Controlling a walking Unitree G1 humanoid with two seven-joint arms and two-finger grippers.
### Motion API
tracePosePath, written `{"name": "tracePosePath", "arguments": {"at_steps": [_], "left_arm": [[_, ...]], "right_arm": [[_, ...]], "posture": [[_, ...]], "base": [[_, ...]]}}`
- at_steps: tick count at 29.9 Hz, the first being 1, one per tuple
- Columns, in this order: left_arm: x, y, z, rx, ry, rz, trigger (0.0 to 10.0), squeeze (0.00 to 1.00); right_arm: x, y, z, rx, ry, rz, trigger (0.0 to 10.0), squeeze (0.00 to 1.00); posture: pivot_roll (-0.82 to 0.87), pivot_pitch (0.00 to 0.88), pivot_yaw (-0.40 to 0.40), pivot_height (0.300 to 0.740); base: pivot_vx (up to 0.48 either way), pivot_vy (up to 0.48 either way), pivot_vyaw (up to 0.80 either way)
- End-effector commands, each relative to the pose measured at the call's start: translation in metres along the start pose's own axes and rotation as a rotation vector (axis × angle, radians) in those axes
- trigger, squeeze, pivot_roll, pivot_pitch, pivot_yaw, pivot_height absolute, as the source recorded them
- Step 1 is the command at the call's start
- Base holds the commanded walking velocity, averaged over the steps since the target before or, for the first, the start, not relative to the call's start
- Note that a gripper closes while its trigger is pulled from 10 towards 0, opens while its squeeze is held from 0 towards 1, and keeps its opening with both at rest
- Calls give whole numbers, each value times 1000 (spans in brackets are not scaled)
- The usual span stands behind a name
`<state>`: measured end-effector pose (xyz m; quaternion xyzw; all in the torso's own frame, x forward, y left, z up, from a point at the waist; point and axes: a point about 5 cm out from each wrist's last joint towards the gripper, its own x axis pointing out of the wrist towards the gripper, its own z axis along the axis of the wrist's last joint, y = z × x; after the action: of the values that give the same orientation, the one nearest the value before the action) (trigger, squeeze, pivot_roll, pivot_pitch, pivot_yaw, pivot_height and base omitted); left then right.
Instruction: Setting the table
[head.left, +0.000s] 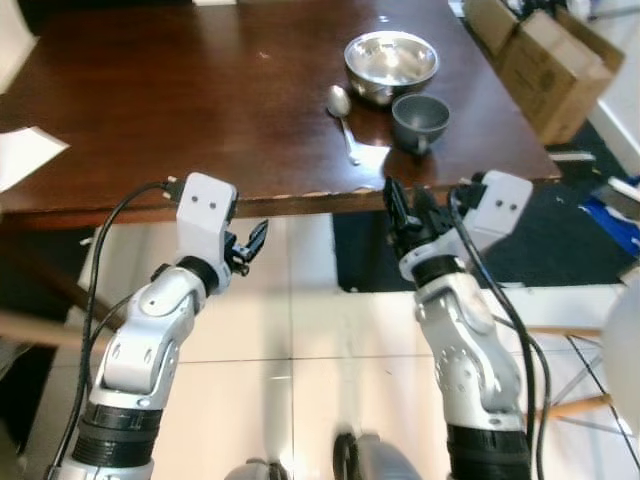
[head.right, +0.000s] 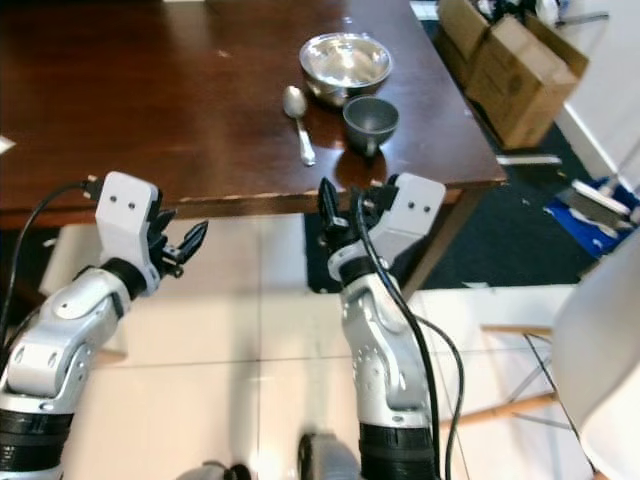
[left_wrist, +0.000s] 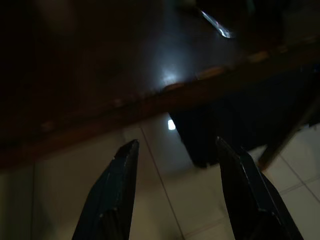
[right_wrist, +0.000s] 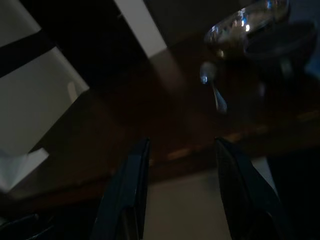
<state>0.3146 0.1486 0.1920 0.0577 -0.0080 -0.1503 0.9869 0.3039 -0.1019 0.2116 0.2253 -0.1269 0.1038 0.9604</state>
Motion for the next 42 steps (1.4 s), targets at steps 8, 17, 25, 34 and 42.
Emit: {"name": "tracePosePath", "arguments": {"at_steps": [8, 17, 25, 34, 42], "left_arm": [[1, -8, -3, -20, 9, -33, 10000, 0], [2, -6, -4, -11, 14, -18, 10000, 0], [0, -2, -7, -12, 23, 8, 10000, 0], [-10, 21, -10, 7, -2, 153, 10000, 0], [-30, 49, -29, 32, 13, 282, 10000, 0]], "right_arm": [[-6, -4, -6, 41, 28, -12, 10000, 0], [-4, -4, -4, 30, 30, -7, 10000, 0], [-5, -3, -5, 43, 40, 11, 10000, 0], [-8, -1, -17, -49, 160, 134, 10000, 0], [-16, -27, -26, -185, 278, 180, 10000, 0]], "posture": [[-99, 112, 87, 740], [-99, 107, 86, 740], [-101, 111, 84, 740], [-97, 104, 73, 740], [-103, 97, 30, 740]], "base": [[0, 0, 0], [0, 0, 521], [0, 0, 781], [0, 0, 781], [0, 0, 781]]}}
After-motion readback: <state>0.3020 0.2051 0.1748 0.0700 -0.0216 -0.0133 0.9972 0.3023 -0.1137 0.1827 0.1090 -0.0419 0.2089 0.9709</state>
